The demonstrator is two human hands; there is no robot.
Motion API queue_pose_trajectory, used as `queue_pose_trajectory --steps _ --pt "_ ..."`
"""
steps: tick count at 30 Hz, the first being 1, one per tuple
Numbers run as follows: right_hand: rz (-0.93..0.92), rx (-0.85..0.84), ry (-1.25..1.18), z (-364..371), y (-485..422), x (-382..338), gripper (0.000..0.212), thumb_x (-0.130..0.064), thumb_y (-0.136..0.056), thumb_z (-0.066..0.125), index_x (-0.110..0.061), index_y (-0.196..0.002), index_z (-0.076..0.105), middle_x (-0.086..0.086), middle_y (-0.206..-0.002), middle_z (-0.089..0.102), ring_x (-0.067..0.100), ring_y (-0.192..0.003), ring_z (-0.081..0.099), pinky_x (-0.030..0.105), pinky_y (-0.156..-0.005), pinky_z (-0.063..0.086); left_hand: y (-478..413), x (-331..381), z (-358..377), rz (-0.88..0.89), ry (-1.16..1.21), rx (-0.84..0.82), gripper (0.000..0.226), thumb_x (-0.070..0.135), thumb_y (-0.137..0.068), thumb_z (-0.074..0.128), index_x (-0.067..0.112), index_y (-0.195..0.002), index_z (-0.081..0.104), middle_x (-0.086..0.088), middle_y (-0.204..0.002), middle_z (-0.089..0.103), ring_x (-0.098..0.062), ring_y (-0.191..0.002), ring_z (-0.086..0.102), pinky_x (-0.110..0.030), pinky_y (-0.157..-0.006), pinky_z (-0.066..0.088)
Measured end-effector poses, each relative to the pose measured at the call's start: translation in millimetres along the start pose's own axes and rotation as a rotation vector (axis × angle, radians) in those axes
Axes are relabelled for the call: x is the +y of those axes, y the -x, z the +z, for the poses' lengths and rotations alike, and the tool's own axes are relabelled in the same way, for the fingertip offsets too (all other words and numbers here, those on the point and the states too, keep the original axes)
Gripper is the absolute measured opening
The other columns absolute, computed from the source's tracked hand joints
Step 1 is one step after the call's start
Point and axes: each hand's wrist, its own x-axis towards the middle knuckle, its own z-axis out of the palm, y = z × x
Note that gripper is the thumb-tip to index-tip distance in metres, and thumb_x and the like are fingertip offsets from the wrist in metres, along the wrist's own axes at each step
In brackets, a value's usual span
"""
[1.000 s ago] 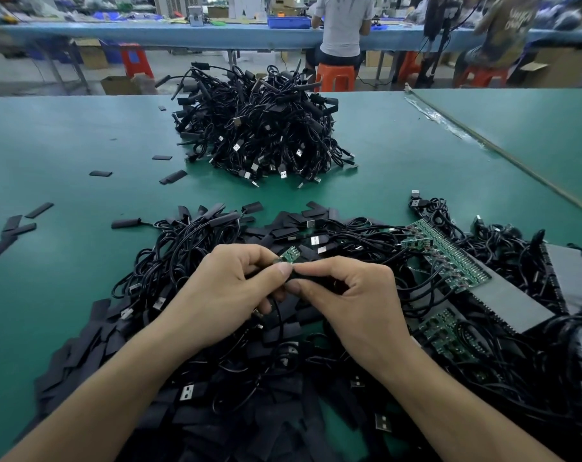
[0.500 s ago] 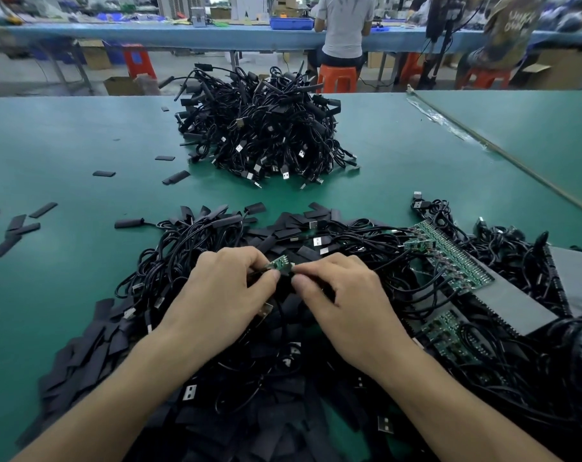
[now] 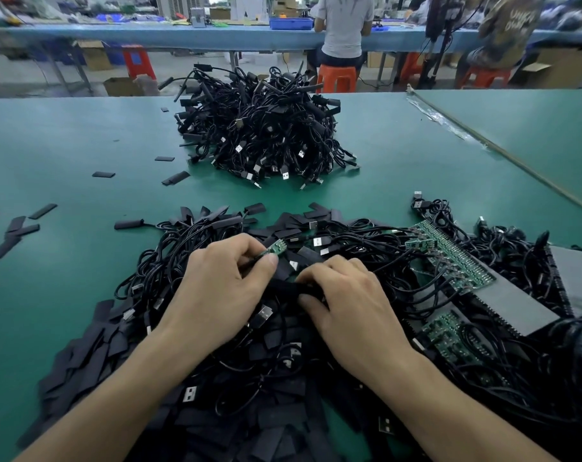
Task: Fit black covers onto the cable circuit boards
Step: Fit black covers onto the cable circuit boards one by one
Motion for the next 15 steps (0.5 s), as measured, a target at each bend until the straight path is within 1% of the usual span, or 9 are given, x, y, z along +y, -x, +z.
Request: queue_pose_trajectory --steps 2,4,6,7,9,10,12,13,15 --pt "0.013 0.071 -0.082 -0.4 0.0 0.7 0.008 -0.027 -0.092 0.066 -0.027 -0.100 0.062 -0.011 -0.100 0.060 0.013 -0.097 0.049 0.032 -0.090 0.042 0.2 -0.5 0.5 -0.013 0.012 -0.019 0.020 0.033 -0.092 0.064 0.028 -0.073 0.064 0.009 -0.064 0.068 -0.014 -0.058 0.062 -0.021 -0.058 0.049" --pt "0.014 0.097 -0.148 0.0 0.8 1.2 0.007 -0.025 -0.093 0.065 -0.028 -0.095 0.059 -0.012 -0.090 0.063 0.014 -0.089 0.054 0.036 -0.083 0.046 1.1 0.4 0.9 -0.024 0.022 -0.048 0.018 0.034 -0.092 0.063 0.029 -0.075 0.064 0.016 -0.067 0.071 -0.010 -0.063 0.066 -0.019 -0.063 0.050" --pt "0.018 0.117 -0.247 0.0 1.1 1.9 0.007 -0.026 -0.095 0.063 -0.031 -0.098 0.059 -0.011 -0.085 0.067 0.015 -0.082 0.061 0.040 -0.075 0.051 1.3 1.9 0.9 -0.024 0.043 -0.075 0.015 0.032 -0.093 0.063 0.031 -0.079 0.065 0.022 -0.071 0.072 -0.008 -0.067 0.068 -0.020 -0.063 0.052" --pt "0.013 0.134 -0.298 0.0 1.4 2.4 0.008 -0.026 -0.095 0.063 -0.032 -0.101 0.061 -0.012 -0.084 0.069 0.013 -0.080 0.064 0.040 -0.072 0.052 1.0 2.6 0.5 -0.021 0.062 -0.087 0.014 0.030 -0.093 0.064 0.031 -0.080 0.066 0.022 -0.072 0.072 -0.008 -0.068 0.070 -0.023 -0.066 0.054" --pt "-0.008 0.181 -0.359 0.2 2.3 3.1 0.014 -0.028 -0.096 0.062 -0.035 -0.108 0.064 -0.014 -0.082 0.071 0.008 -0.075 0.066 0.038 -0.068 0.054 0.6 3.9 -1.0 -0.021 0.108 -0.109 0.012 0.029 -0.094 0.064 0.032 -0.082 0.067 0.020 -0.074 0.074 -0.011 -0.068 0.071 -0.033 -0.071 0.059" --pt "-0.013 0.192 -0.372 0.5 2.6 3.3 0.014 -0.029 -0.097 0.062 -0.036 -0.109 0.065 -0.014 -0.081 0.071 0.008 -0.073 0.066 0.038 -0.067 0.054 0.4 4.3 -1.6 -0.024 0.127 -0.120 0.012 0.029 -0.094 0.064 0.032 -0.083 0.067 0.019 -0.074 0.074 -0.015 -0.068 0.071 -0.038 -0.072 0.059" --pt "-0.020 0.193 -0.375 2.0 2.3 4.4 0.010 -0.028 -0.097 0.061 -0.034 -0.102 0.066 -0.014 -0.084 0.070 0.008 -0.077 0.066 0.038 -0.070 0.054 0.0 4.5 -1.8 -0.025 0.144 -0.131 0.010 0.030 -0.094 0.064 0.031 -0.084 0.067 0.017 -0.075 0.075 -0.026 -0.069 0.070 -0.045 -0.072 0.059" --pt "-0.021 0.201 -0.362 2.9 1.9 4.9 0.009 -0.026 -0.096 0.062 -0.033 -0.099 0.068 -0.014 -0.092 0.068 0.010 -0.085 0.064 0.039 -0.076 0.053 -0.1 4.5 -1.7 -0.029 0.150 -0.135 0.010 0.030 -0.094 0.064 0.030 -0.084 0.067 0.017 -0.075 0.075 -0.027 -0.070 0.070 -0.046 -0.072 0.058" --pt "-0.017 0.250 -0.327 3.6 0.4 5.7 0.009 -0.022 -0.093 0.066 -0.028 -0.097 0.071 -0.014 -0.104 0.063 0.011 -0.100 0.059 0.036 -0.087 0.050 -0.2 4.3 -1.5 -0.045 0.178 -0.148 0.010 0.030 -0.093 0.064 0.030 -0.084 0.067 0.016 -0.075 0.075 -0.019 -0.070 0.072 -0.041 -0.072 0.058"
